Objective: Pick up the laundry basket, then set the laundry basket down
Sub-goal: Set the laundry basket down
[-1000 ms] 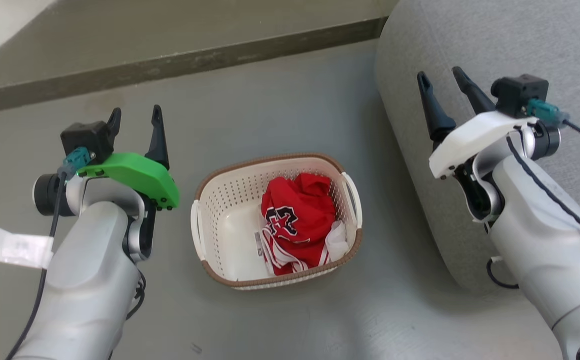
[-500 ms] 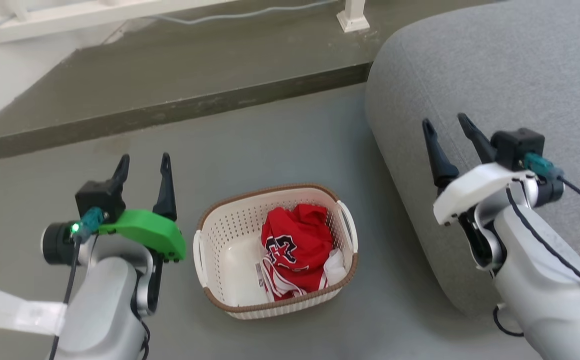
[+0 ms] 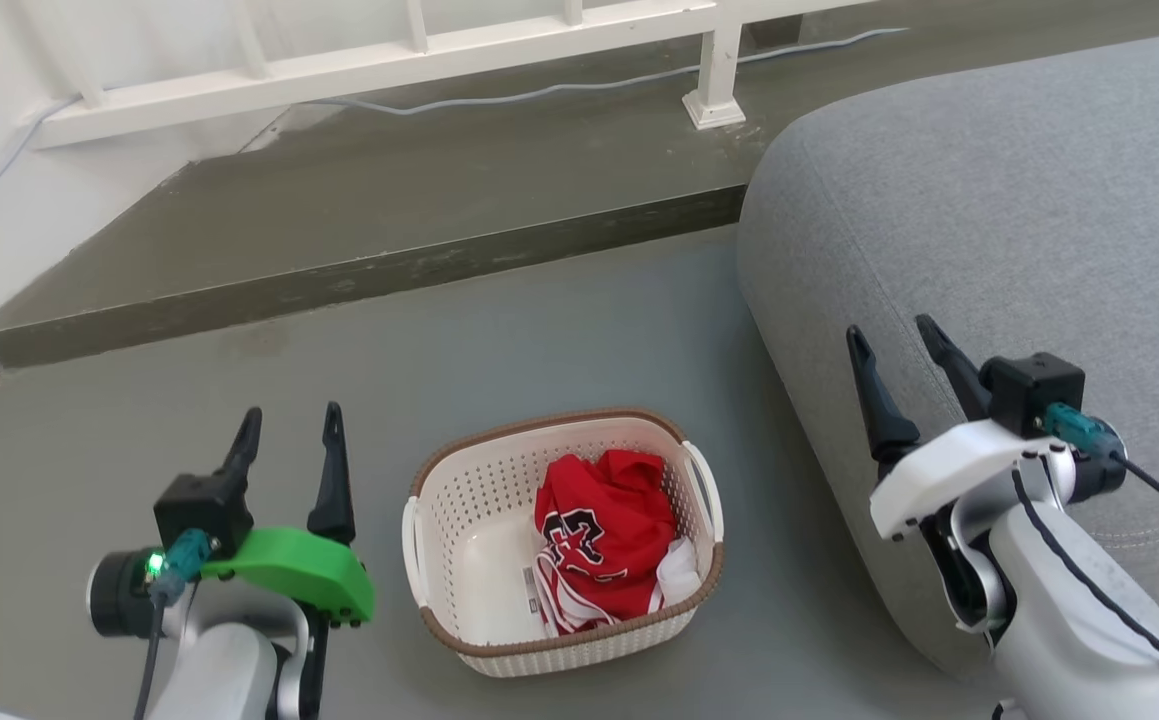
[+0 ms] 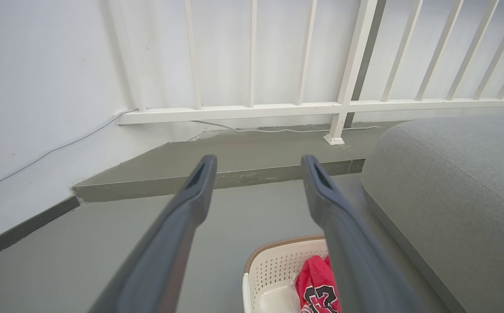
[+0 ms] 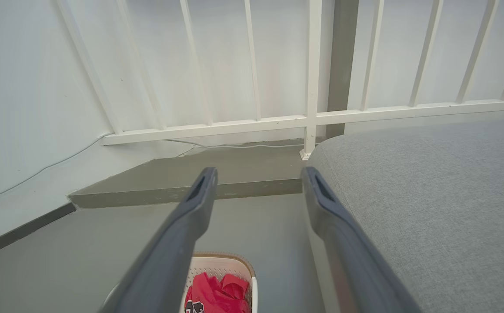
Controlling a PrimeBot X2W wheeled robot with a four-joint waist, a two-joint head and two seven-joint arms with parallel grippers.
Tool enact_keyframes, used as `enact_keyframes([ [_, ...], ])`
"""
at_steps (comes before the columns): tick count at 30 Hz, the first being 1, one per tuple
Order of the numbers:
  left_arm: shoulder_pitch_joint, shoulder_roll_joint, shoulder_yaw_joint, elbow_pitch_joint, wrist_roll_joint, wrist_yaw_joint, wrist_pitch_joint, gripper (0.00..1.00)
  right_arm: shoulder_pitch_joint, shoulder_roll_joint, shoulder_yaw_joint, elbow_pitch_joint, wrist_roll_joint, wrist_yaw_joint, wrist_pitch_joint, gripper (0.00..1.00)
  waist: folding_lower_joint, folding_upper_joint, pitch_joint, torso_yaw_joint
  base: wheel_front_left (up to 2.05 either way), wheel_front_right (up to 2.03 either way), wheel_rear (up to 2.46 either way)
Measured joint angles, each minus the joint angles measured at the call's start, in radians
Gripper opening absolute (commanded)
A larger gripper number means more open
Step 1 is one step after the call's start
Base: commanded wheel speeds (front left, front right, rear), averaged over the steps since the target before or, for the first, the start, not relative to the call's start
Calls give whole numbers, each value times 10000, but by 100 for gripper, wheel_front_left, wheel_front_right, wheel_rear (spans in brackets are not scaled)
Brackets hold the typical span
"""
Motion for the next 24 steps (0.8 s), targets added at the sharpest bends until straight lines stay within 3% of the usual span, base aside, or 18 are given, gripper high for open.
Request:
enact_keyframes([
  [24, 2051, -259, 476, -1195, 757, 73, 0, 100, 1811, 109, -493, -1072, -512, -111, -6, 100, 0, 0, -337, 134, 0, 0, 0],
])
